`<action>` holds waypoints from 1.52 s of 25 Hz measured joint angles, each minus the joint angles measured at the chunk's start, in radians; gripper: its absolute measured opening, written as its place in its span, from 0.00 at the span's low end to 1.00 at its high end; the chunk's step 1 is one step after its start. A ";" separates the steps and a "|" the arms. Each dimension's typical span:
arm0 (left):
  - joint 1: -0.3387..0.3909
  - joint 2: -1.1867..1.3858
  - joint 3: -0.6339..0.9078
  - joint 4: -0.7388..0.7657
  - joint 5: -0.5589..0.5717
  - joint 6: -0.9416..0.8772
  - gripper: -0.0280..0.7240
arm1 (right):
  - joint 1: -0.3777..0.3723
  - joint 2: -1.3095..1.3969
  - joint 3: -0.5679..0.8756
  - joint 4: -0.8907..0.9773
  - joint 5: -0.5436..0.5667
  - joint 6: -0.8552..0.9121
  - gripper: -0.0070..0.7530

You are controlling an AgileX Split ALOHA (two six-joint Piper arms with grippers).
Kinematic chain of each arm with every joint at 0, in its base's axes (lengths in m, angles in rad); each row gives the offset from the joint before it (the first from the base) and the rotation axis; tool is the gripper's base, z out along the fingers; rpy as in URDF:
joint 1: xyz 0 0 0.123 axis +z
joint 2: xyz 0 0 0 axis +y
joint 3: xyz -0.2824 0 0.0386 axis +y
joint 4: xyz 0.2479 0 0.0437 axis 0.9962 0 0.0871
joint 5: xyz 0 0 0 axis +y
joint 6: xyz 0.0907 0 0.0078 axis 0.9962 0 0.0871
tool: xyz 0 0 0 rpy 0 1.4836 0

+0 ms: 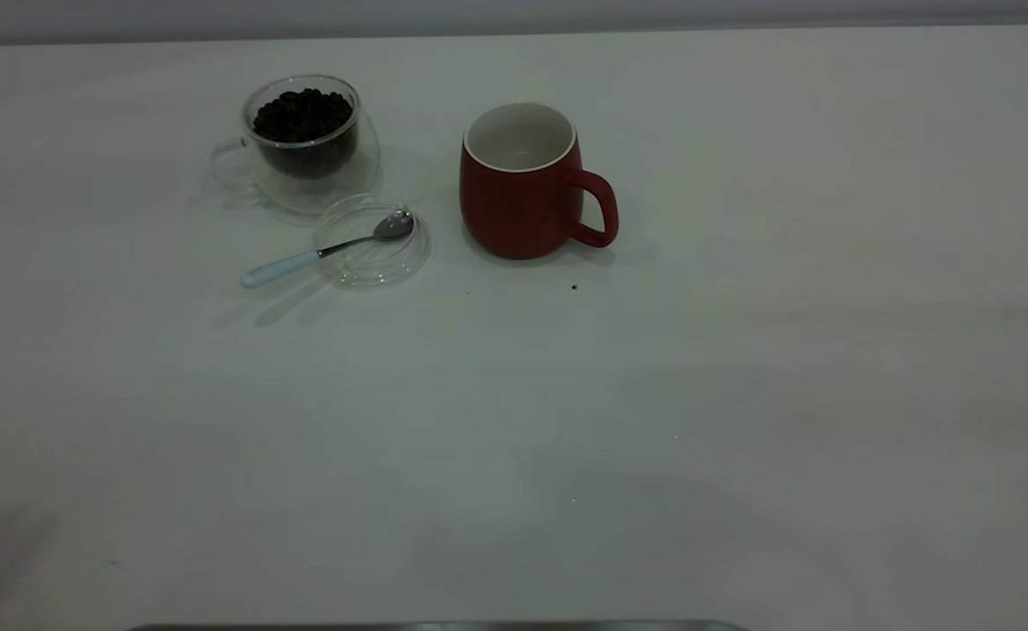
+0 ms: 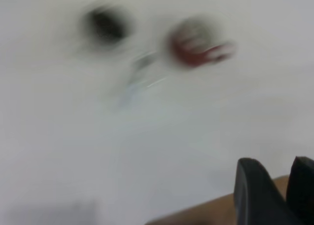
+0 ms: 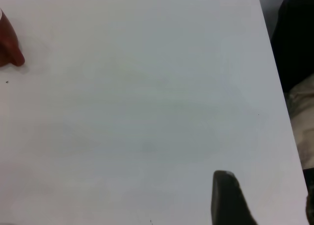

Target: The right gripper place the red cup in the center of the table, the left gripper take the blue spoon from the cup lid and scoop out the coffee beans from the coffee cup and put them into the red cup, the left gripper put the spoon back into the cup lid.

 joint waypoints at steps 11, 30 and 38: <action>-0.204 -0.231 0.189 0.375 0.003 -0.274 0.34 | 0.000 0.000 0.000 0.000 0.000 0.000 0.55; -0.235 -0.625 0.434 0.412 0.000 -0.446 0.35 | 0.000 0.000 0.000 0.000 0.000 0.000 0.55; -0.236 -0.627 0.473 0.417 -0.033 -0.484 0.38 | 0.000 0.000 0.000 0.000 0.000 0.000 0.55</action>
